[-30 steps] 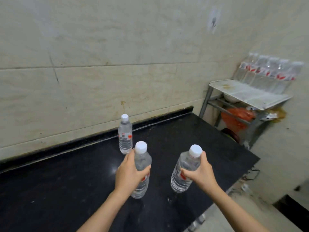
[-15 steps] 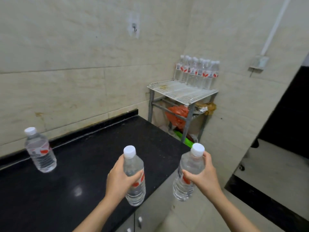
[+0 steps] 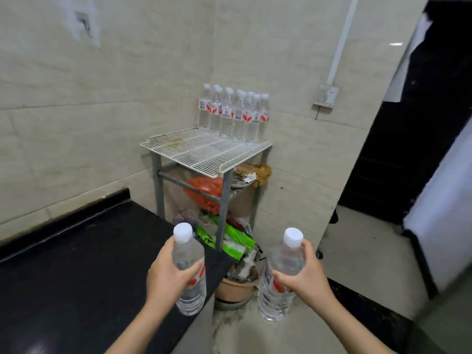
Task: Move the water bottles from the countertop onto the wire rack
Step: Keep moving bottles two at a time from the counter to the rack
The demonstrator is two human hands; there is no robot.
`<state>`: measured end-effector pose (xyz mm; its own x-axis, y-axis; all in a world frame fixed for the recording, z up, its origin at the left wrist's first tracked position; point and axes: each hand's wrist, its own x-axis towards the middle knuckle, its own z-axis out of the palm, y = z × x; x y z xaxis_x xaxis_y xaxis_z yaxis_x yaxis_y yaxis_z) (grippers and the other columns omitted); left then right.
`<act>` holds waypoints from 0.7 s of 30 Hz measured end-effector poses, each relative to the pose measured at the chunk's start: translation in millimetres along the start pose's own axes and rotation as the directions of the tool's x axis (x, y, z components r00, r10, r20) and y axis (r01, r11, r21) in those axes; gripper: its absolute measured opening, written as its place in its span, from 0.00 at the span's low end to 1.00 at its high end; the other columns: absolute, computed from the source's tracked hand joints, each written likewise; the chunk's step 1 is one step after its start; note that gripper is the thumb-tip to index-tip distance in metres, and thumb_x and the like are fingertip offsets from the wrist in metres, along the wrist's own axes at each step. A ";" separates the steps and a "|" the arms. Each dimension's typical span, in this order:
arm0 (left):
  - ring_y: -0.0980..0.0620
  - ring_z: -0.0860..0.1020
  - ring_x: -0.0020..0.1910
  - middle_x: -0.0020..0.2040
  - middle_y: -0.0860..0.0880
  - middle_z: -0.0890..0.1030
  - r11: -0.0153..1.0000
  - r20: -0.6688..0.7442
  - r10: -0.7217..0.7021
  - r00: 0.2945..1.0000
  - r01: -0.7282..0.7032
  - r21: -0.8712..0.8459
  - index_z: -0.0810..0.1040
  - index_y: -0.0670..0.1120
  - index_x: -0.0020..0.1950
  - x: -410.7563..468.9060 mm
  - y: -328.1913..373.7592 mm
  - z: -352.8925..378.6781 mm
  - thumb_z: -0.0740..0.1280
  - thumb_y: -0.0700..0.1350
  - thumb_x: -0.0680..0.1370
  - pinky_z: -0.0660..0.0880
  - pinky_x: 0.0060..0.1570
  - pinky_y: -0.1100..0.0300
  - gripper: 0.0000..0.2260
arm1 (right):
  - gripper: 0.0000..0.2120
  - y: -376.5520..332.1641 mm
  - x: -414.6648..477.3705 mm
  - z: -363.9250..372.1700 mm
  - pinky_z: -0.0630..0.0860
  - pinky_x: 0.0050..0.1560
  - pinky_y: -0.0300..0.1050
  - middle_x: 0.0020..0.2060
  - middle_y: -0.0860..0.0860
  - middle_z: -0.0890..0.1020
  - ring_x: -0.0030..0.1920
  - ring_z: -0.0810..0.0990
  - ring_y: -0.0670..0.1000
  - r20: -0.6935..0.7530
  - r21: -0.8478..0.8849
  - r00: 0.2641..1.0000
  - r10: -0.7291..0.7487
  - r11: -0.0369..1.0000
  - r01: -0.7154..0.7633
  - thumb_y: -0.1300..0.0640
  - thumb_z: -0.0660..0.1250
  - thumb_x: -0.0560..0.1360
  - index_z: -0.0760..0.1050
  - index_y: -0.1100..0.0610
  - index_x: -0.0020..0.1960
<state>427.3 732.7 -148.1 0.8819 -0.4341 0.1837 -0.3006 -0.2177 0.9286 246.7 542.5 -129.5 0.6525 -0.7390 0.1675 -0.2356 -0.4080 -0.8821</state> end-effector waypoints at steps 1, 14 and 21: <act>0.47 0.79 0.49 0.46 0.52 0.80 1.000 0.010 0.005 1.000 -0.004 -0.011 0.71 0.58 0.50 14.6 3.8 18.0 0.77 0.45 0.63 0.76 0.49 0.48 0.22 | 0.35 3.5 14.9 -8.9 0.70 0.43 0.28 0.47 0.36 0.74 0.47 0.75 0.33 0.008 -0.026 1.000 0.009 1.000 -0.008 0.57 0.78 0.59 0.62 0.41 0.57; 0.49 0.78 0.54 0.53 0.50 0.81 0.995 0.267 0.078 0.961 -0.059 -0.079 0.71 0.57 0.55 117.9 46.3 204.0 0.76 0.44 0.64 0.75 0.56 0.48 0.24 | 0.35 85.6 131.5 -111.4 0.75 0.53 0.52 0.48 0.41 0.76 0.51 0.78 0.52 -0.166 -0.049 0.969 0.184 0.980 -0.195 0.58 0.77 0.59 0.63 0.44 0.59; 0.54 0.78 0.51 0.47 0.60 0.78 0.992 0.200 0.109 0.974 -0.094 -0.082 0.70 0.58 0.54 166.1 71.2 284.1 0.77 0.45 0.64 0.72 0.50 0.59 0.24 | 0.34 118.7 230.1 -155.9 0.75 0.54 0.52 0.49 0.41 0.77 0.51 0.78 0.48 -0.089 0.004 0.992 0.090 0.996 -0.091 0.48 0.75 0.52 0.63 0.31 0.52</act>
<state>449.3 396.7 -143.1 0.7532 -0.6214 0.2157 -0.3515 -0.1030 0.9305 256.6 240.4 -127.1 0.5622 -0.8174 0.1253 -0.2908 -0.3373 -0.8954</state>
